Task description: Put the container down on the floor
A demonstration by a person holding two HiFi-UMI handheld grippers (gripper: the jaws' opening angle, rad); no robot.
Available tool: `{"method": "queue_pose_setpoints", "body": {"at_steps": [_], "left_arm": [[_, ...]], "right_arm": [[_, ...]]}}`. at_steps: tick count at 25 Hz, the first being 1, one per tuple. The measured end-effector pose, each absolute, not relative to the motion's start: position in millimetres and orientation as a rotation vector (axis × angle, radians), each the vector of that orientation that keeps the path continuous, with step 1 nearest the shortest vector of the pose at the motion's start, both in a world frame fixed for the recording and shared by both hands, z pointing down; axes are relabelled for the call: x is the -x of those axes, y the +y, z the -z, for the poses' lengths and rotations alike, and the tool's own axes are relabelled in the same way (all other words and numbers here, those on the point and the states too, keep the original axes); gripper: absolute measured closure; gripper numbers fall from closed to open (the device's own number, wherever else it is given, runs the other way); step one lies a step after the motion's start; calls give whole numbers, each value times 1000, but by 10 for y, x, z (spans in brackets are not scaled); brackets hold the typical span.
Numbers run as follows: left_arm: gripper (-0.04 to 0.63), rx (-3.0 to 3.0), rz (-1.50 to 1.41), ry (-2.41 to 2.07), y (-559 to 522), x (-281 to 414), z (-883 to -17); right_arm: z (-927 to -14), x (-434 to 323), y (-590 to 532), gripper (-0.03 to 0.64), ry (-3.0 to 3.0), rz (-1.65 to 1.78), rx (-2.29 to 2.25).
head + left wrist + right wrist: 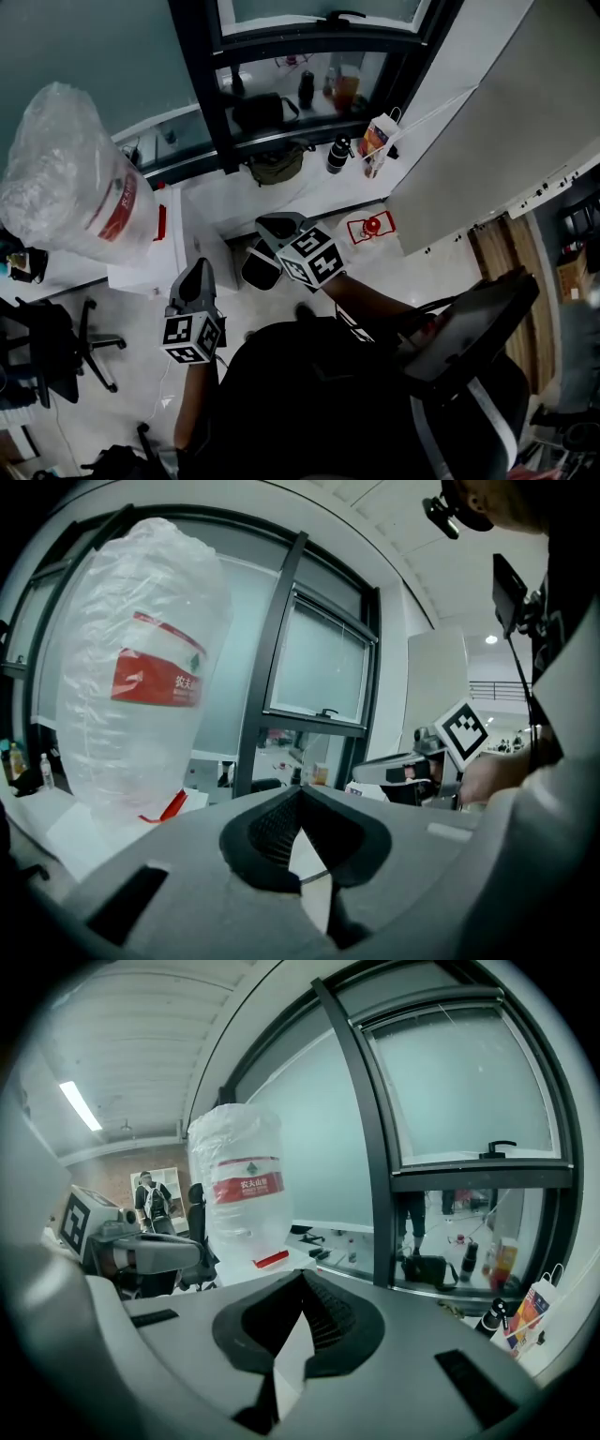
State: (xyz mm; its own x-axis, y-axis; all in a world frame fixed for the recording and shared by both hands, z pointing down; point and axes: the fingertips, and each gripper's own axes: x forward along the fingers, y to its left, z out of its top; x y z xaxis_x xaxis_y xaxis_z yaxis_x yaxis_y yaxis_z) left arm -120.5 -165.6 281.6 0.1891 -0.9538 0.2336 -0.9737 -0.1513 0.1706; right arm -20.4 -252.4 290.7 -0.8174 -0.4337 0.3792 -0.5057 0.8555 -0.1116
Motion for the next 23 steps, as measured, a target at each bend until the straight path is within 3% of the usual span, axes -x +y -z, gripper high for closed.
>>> {"method": "queue_pose_setpoints", "body": {"at_steps": [23], "left_arm": [[588,-2154,-76,-1852,-1663,1311,-2804]], "right_arm": [[-2849,268,-2542,609,-2699,-277,-711]]}}
